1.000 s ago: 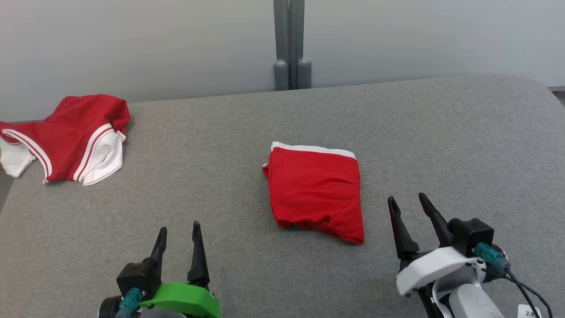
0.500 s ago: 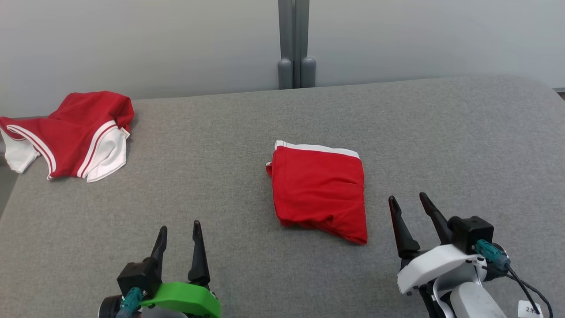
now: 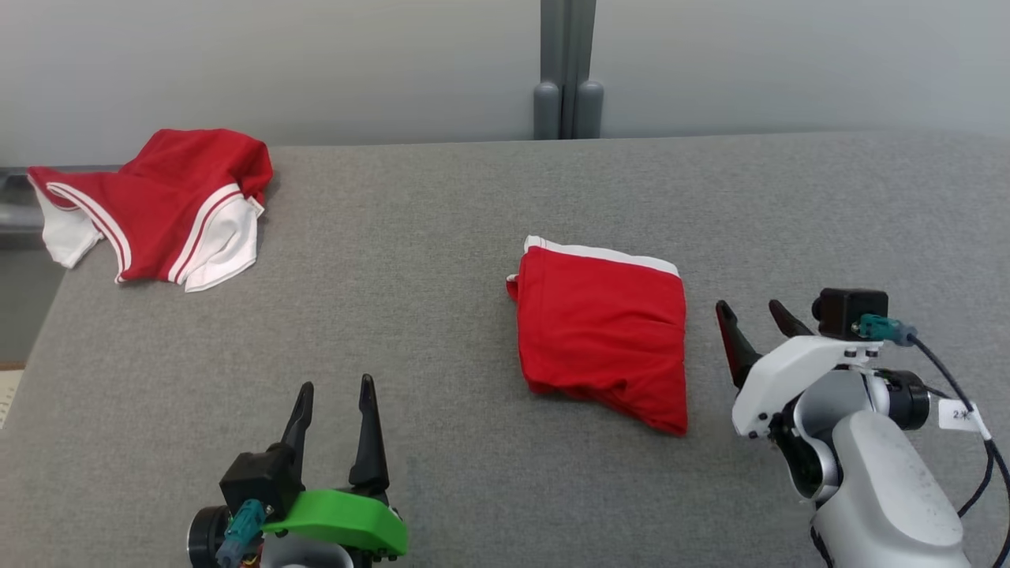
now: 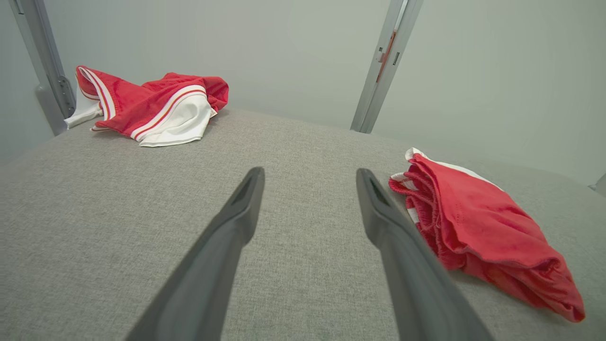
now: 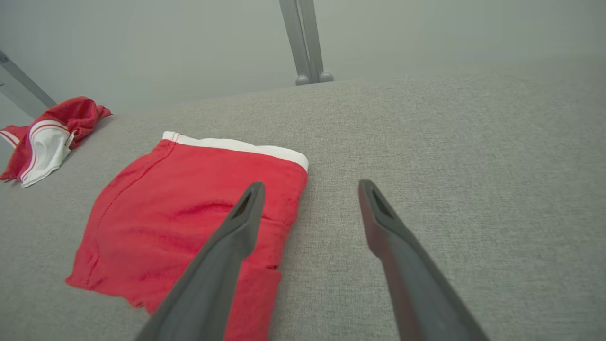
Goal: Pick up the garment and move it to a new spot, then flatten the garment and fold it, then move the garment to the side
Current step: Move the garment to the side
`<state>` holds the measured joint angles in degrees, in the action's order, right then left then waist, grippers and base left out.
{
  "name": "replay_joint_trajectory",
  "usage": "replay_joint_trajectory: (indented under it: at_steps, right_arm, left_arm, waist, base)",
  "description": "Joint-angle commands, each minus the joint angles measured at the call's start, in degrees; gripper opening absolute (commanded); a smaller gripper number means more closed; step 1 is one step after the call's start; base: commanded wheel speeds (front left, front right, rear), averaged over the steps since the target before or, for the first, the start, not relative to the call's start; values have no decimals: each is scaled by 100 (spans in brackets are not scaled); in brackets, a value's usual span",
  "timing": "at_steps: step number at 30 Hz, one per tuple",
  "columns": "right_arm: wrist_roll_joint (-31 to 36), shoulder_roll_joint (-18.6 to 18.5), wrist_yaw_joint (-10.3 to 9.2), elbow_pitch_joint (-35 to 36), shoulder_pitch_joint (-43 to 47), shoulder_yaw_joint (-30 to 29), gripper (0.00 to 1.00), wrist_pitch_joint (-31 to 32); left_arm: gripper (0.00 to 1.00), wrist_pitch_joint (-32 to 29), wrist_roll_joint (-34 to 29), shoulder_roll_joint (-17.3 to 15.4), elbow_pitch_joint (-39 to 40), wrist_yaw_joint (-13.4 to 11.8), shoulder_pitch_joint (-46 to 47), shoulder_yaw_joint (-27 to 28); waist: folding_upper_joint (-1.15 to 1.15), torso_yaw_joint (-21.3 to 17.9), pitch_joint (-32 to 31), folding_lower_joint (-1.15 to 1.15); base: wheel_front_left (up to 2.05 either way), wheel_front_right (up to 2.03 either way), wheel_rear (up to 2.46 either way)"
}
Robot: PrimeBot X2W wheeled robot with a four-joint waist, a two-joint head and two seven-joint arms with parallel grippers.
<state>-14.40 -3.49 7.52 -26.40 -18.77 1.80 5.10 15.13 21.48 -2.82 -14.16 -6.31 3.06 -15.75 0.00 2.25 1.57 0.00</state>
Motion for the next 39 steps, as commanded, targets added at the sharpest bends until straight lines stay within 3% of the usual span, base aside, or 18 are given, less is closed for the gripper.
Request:
replay_joint_trajectory:
  at_steps: [1, 7, 16, 17, 18, 19, 20, 21, 29, 39]
  right_arm:
    - [-137, -3, -5, -162, -191, -93, 100, 173]
    - [-412, -150, -5, -847, -600, -191, 100, 723]
    - [-1050, -483, -5, -1514, -908, 326, 100, 1436]
    - [-1119, -506, -5, -1562, -944, 380, 86, 1432]
    - [-1191, -514, -5, -1601, -974, 419, 44, 1420]
    - [-1247, -532, -5, -1642, -1016, 468, 30, 1393]
    - [-1252, -556, -5, -1668, -1055, 524, 4, 1359]
    - [-1269, -593, -5, -1691, -1104, 601, 0, 1309]
    - [-1173, -996, -8, -1738, -1430, 1128, 0, 606]
    - [-1174, -1409, -8, -1871, -1892, 1053, 0, -181]
  left_arm:
    - [100, 2, 33, -14, 19, -22, 107, -17]
    - [100, 2, 60, -14, 25, -19, 180, -60]
    - [100, 2, 64, -14, 61, -41, 225, -105]
    - [100, 3, 54, -14, 63, -40, 226, -108]
    - [100, 3, 46, -14, 64, -35, 233, -114]
    - [100, 2, 33, -14, 64, -27, 245, -124]
    - [100, 3, 25, -14, 66, -26, 258, -130]
    - [100, 3, 13, -14, 75, -29, 270, -136]
    - [100, 2, -20, -14, 137, 25, 433, -235]
    - [100, 2, -292, -37, 219, 164, 887, -465]
  waist:
    - [0, 233, 166, 0]
    - [0, 606, 408, 0]
    - [0, 830, 595, 0]
    - [0, 822, 619, 0]
    - [0, 809, 636, 0]
    - [0, 787, 660, 0]
    - [0, 765, 676, 0]
    - [0, 730, 699, 0]
    - [0, 172, 965, 0]
    - [0, -1246, 1584, 0]
  base:
    - [0, 0, 0]
    - [0, 0, 0]
    - [0, 0, 0]
    - [0, 0, 0]
    - [0, 0, 0]
    - [0, 0, 0]
    - [0, 0, 0]
    - [0, 0, 0]
    - [0, 0, 0]
    - [0, 0, 0]
